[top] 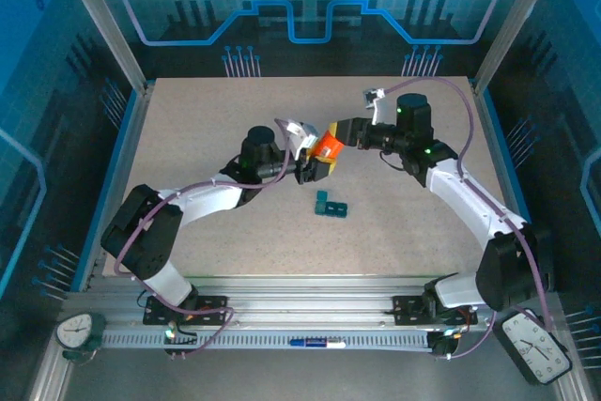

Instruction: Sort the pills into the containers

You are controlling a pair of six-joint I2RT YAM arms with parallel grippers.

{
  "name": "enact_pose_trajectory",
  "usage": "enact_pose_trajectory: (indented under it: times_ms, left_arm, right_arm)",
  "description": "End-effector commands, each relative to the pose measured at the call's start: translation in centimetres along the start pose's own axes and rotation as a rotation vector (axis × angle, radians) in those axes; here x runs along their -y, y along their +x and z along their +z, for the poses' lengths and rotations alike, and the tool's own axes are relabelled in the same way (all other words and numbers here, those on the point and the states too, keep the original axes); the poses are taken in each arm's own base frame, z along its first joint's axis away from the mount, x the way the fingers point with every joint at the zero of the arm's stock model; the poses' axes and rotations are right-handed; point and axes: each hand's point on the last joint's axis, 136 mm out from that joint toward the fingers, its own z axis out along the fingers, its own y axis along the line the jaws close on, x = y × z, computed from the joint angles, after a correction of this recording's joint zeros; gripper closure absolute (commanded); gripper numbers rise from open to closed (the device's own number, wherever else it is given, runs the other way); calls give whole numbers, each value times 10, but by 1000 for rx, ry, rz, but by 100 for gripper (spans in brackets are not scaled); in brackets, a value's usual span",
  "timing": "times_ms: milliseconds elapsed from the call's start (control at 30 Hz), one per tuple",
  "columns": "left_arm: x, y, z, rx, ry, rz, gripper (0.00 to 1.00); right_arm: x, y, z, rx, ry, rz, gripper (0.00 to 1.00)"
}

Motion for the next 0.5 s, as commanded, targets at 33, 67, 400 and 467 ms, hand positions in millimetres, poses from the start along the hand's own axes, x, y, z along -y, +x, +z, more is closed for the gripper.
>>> enact_pose_trajectory:
  times_ms: [33,67,400,467]
  left_arm:
    - [1,-51,-18,158,66,-48,100]
    - [-1,-50,-17,155,58,-49,100]
    - [-18,-24,-9,0,-114,94,100]
    - [-18,-19,-6,-34,-141,142,100]
  right_arm:
    - [5,7,-2,-31,-65,-109,57]
    - [4,5,-2,-26,-70,-101,52]
    - [28,-26,-31,136,172,227,22]
    - [39,-24,-34,150,235,295,22]
